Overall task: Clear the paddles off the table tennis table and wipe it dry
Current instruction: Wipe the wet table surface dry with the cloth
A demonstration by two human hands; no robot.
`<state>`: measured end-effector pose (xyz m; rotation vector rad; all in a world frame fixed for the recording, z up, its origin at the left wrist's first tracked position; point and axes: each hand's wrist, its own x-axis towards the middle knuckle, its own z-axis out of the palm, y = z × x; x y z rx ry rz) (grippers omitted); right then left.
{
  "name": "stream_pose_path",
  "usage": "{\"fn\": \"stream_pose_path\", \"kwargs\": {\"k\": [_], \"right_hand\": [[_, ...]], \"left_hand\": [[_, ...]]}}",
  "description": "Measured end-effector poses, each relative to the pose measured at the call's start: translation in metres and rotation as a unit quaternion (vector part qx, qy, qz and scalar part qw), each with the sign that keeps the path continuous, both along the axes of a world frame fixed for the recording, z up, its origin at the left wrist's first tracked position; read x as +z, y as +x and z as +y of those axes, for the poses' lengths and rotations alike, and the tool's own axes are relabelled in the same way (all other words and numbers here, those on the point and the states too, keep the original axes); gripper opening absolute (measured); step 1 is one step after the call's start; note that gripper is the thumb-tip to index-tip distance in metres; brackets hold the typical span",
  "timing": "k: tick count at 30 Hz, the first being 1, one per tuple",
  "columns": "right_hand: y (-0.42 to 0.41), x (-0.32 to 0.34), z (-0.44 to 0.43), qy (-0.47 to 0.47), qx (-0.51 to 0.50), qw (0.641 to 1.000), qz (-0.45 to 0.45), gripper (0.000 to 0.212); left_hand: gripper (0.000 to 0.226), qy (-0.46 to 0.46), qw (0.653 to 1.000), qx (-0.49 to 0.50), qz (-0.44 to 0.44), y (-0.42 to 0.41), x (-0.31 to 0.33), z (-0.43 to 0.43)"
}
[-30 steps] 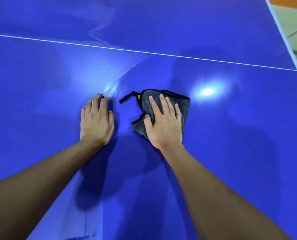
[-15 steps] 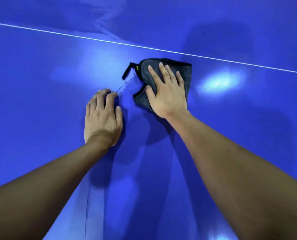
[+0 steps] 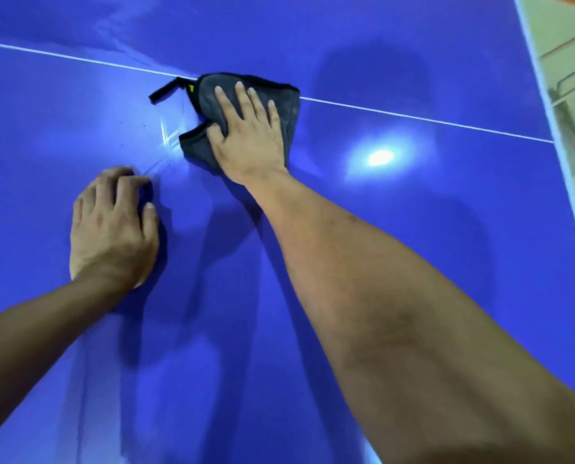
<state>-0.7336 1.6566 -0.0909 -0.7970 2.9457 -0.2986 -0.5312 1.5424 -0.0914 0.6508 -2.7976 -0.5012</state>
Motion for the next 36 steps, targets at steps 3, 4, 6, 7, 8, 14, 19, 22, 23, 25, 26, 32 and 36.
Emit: {"fn": "stream_pose_path", "kwargs": {"k": [3, 4, 6, 7, 8, 14, 19, 22, 23, 25, 26, 32, 36], "right_hand": [[-0.003, 0.001, 0.008, -0.009, 0.001, 1.000, -0.007, 0.061], [-0.003, 0.000, 0.010, -0.010, 0.000, 1.000, -0.008, 0.061], [0.000, 0.000, 0.011, -0.012, 0.005, 1.000, -0.015, 0.061], [0.000, 0.001, 0.013, -0.009, 0.003, 1.000, -0.015, 0.062], [-0.001, 0.002, 0.016, -0.005, 0.002, 1.000, -0.013, 0.062], [-0.031, 0.004, 0.102, -0.004, -0.018, 1.000, -0.008, 0.062], [-0.079, 0.001, 0.249, -0.012, -0.082, 0.997, 0.001, 0.063], [-0.109, 0.002, 0.349, -0.010, -0.132, 0.991, 0.004, 0.065], [-0.116, 0.002, 0.380, -0.010, -0.151, 0.988, 0.012, 0.066], [-0.132, 0.001, 0.444, -0.010, -0.193, 0.981, 0.017, 0.066], [-0.140, 0.001, 0.471, -0.008, -0.217, 0.976, 0.013, 0.065], [-0.163, -0.002, 0.507, 0.009, -0.288, 0.958, 0.013, 0.062], [-0.154, 0.005, 0.498, 0.011, -0.277, 0.961, -0.003, 0.063]], "left_hand": [[0.039, -0.012, 1.000, 0.000, 0.002, 0.000, 0.001, 0.001], [0.039, -0.019, 1.000, -0.002, 0.001, 0.000, 0.002, 0.002], [0.038, -0.035, 0.999, -0.009, -0.011, 0.001, 0.002, 0.002], [0.039, -0.042, 0.999, -0.014, -0.020, 0.002, 0.000, 0.002], [0.041, -0.045, 0.998, -0.015, -0.030, 0.002, 0.000, 0.002], [0.045, -0.055, 0.998, -0.014, -0.041, -0.007, 0.020, 0.088], [0.045, -0.025, 0.994, -0.108, -0.019, -0.054, 0.026, 0.213], [0.041, -0.026, 0.989, -0.147, -0.021, -0.066, 0.021, 0.273], [0.040, -0.026, 0.986, -0.165, -0.019, -0.067, 0.020, 0.288], [0.038, -0.025, 0.981, -0.190, -0.018, -0.070, 0.016, 0.312], [0.038, -0.021, 0.980, -0.195, -0.018, -0.073, 0.015, 0.320], [0.037, -0.017, 0.987, -0.159, -0.011, -0.068, 0.009, 0.322], [0.038, -0.020, 0.995, -0.092, -0.024, -0.039, 0.011, 0.288]]}}
